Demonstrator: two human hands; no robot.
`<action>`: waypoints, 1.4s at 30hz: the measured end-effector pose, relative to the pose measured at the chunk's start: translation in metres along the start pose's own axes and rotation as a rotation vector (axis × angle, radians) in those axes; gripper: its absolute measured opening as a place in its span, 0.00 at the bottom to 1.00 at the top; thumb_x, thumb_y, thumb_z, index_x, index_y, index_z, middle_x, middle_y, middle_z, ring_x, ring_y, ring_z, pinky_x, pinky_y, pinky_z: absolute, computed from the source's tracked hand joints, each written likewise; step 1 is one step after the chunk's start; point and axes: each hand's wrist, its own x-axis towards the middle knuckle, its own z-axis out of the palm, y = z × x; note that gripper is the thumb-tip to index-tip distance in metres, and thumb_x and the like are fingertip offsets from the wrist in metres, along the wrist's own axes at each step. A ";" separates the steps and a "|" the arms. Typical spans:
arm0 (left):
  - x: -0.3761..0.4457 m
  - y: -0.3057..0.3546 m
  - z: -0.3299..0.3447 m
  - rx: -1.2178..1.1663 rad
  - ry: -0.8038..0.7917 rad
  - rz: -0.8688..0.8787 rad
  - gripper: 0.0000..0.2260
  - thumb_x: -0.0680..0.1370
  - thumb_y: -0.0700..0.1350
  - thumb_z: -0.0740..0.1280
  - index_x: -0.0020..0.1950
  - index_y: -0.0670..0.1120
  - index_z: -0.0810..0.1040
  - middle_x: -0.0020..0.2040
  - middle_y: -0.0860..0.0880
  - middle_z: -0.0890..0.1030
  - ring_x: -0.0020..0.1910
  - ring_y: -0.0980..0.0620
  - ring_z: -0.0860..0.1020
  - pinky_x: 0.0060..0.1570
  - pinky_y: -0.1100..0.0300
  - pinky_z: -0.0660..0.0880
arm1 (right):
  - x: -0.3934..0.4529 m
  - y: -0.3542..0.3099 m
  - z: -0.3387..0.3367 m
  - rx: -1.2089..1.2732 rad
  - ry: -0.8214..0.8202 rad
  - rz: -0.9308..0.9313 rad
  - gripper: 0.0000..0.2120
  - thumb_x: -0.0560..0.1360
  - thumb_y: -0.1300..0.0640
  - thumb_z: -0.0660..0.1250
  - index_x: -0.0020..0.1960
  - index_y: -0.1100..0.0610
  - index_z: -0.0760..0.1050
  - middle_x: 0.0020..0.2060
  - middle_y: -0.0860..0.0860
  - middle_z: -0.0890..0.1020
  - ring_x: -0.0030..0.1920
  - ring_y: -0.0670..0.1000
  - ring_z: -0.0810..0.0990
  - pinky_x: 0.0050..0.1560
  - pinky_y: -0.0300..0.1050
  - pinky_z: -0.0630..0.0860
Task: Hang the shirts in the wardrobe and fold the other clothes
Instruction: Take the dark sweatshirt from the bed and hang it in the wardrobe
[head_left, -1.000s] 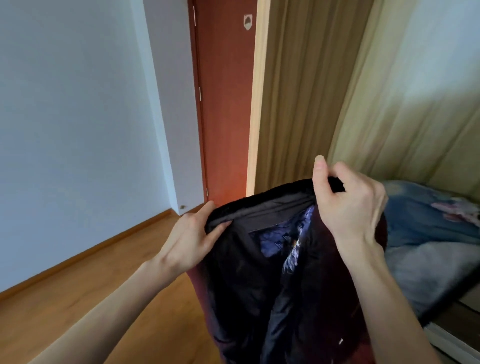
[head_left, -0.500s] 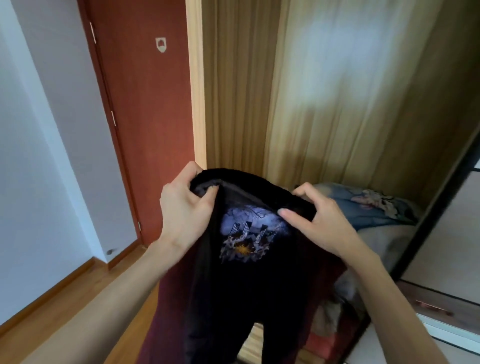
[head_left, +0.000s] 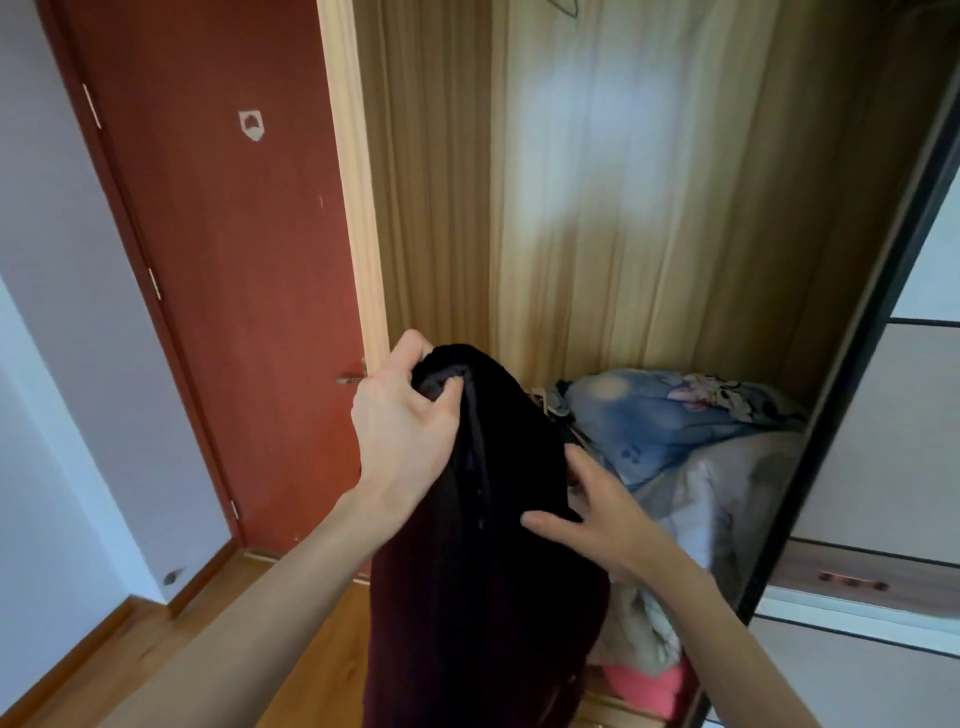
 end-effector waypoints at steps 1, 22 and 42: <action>0.000 -0.001 0.000 0.011 0.005 0.003 0.07 0.73 0.44 0.65 0.40 0.48 0.67 0.28 0.53 0.69 0.28 0.50 0.68 0.32 0.53 0.69 | -0.005 -0.005 0.009 0.002 -0.011 0.018 0.38 0.70 0.31 0.76 0.74 0.43 0.67 0.65 0.38 0.77 0.67 0.42 0.77 0.67 0.51 0.76; 0.017 -0.036 -0.026 0.265 -0.176 0.034 0.10 0.77 0.45 0.70 0.39 0.48 0.71 0.27 0.51 0.73 0.30 0.45 0.73 0.34 0.53 0.70 | 0.002 -0.012 -0.015 -0.442 0.513 0.070 0.17 0.83 0.55 0.63 0.69 0.43 0.65 0.51 0.49 0.83 0.52 0.57 0.82 0.43 0.55 0.77; 0.081 0.006 0.066 -0.073 -0.218 0.034 0.27 0.79 0.62 0.70 0.32 0.45 0.68 0.26 0.50 0.65 0.29 0.56 0.65 0.34 0.55 0.64 | 0.047 0.011 -0.152 0.075 0.354 -0.066 0.13 0.85 0.60 0.63 0.67 0.48 0.76 0.58 0.41 0.84 0.63 0.42 0.81 0.64 0.37 0.75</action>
